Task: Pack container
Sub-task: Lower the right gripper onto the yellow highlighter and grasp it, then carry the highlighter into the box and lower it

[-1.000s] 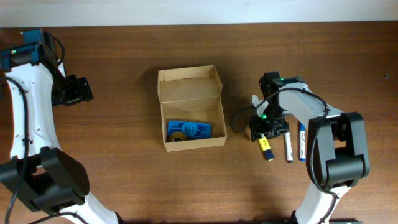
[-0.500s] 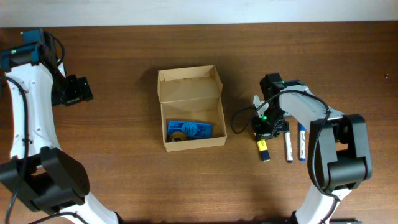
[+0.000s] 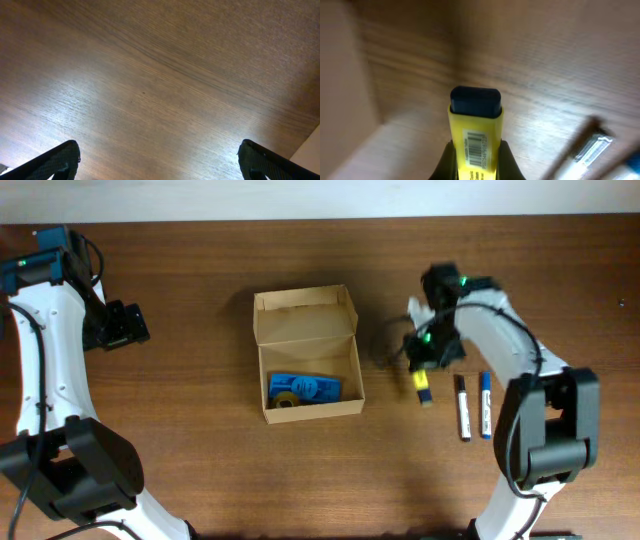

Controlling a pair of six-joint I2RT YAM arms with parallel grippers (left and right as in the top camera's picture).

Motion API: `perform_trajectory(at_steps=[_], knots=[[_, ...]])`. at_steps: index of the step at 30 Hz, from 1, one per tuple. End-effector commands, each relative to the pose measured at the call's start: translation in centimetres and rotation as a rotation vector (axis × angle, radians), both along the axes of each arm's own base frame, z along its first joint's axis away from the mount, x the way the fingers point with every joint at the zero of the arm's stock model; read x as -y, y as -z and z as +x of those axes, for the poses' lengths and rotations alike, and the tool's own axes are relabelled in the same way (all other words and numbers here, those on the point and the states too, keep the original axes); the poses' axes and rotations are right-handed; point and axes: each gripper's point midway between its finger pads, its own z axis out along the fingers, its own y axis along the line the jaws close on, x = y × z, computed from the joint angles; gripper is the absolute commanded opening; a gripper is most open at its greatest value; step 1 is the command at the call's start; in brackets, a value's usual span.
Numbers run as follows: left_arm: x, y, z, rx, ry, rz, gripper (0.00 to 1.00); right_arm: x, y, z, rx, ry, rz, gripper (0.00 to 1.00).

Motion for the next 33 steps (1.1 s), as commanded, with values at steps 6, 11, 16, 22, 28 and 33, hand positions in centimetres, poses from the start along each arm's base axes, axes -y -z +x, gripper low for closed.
perform_trajectory(at_steps=[6, 11, 16, 22, 28, 33], knots=[[0.0, -0.3, -0.2, 0.005, 0.014, 0.001, 1.00, -2.0, -15.6, 6.6, 0.381, -0.154, 0.025, 0.04], [0.0, -0.3, -0.2, 0.005, 0.014, 0.001, 1.00, -6.8, -22.8, 5.6, 0.576, -0.500, 0.037, 0.04], [0.0, -0.3, -0.2, 0.005, 0.014, 0.001, 1.00, -12.7, -24.2, 2.2, 0.627, -0.861, 0.047, 0.04], [0.0, -0.3, -0.2, 0.006, 0.014, 0.001, 1.00, -18.9, -20.6, -2.6, 0.525, -1.253, 0.060, 0.04], [0.0, -0.3, -0.2, 0.005, 0.014, 0.001, 1.00, -21.6, -15.3, -3.9, 0.384, -1.389, 0.078, 0.04], [0.0, -0.3, -0.2, 0.006, 0.014, 0.001, 1.00, -22.1, -10.1, -3.6, 0.242, -1.417, 0.091, 0.04]])
